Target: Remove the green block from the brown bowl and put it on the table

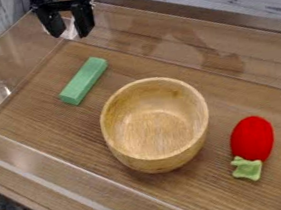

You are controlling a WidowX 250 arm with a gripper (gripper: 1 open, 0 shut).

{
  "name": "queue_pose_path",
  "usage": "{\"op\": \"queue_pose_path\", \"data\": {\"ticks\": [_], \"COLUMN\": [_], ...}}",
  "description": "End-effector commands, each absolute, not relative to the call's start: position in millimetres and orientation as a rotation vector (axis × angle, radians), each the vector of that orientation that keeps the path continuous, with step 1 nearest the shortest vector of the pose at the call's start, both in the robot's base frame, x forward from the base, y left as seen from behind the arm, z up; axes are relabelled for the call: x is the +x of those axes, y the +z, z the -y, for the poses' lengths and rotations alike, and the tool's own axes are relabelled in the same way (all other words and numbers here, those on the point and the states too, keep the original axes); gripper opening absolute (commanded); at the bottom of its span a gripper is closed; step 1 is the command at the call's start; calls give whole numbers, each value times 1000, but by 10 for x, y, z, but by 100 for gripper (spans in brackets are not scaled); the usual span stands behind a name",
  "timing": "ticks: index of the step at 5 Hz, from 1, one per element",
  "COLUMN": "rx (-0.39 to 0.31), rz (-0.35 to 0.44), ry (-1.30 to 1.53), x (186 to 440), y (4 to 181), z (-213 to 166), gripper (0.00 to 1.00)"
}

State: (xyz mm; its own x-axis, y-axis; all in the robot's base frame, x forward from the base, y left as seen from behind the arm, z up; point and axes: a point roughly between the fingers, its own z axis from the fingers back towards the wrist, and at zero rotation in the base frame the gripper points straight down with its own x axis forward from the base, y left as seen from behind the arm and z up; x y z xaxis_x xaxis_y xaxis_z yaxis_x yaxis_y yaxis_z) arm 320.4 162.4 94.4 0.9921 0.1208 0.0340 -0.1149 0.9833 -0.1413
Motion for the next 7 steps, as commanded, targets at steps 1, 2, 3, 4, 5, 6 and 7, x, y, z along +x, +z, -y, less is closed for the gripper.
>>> {"op": "queue_pose_path", "data": {"ticks": [1, 2, 3, 4, 5, 6, 7], "rx": [-103, -114, -125, -129, -136, -145, -154], "rz": [135, 130, 123, 113, 107, 101, 97], "ry": [87, 68, 46, 18, 2, -9, -14], "x": [3252, 3238, 3247, 3257, 3255, 3251, 3240], "y": [1296, 1285, 1257, 1200, 1183, 1169, 1169], "z": [-1708, -1717, -1746, -1768, -1773, -1781, -1779], "gripper": [100, 100, 100, 100, 100, 100, 100]}}
